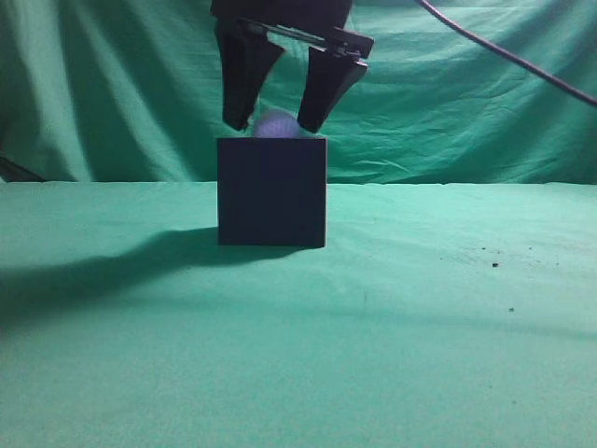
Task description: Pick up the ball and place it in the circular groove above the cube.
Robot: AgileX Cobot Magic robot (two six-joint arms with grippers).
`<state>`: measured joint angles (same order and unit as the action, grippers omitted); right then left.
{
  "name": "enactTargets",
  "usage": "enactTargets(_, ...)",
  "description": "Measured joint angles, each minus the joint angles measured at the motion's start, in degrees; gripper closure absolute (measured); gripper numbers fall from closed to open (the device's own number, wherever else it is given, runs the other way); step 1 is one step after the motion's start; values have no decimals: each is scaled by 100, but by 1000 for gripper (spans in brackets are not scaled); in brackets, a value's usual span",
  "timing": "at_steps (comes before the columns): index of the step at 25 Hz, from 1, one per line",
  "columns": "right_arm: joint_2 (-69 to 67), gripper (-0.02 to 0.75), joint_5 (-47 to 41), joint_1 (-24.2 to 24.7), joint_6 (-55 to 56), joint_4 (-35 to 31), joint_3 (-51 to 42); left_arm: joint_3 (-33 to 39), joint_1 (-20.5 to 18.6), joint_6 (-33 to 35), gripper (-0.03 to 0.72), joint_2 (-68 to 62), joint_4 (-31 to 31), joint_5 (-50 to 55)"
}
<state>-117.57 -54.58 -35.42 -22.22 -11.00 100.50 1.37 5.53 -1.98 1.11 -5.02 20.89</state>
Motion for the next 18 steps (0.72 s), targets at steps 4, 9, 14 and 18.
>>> enactTargets(4,-36,120,-663,0,150,0,616,0,0,0,688,0,0,0)
enactTargets(9,-36,427,-1550,0,713,26,1597,0,0,0,688,0,0,0)
enactTargets(14,94,738,-1691,0,1184,193,1825,0,0,0,688,0,0,0)
enactTargets(18,494,738,-1714,0,1539,229,1825,0,0,0,688,0,0,0)
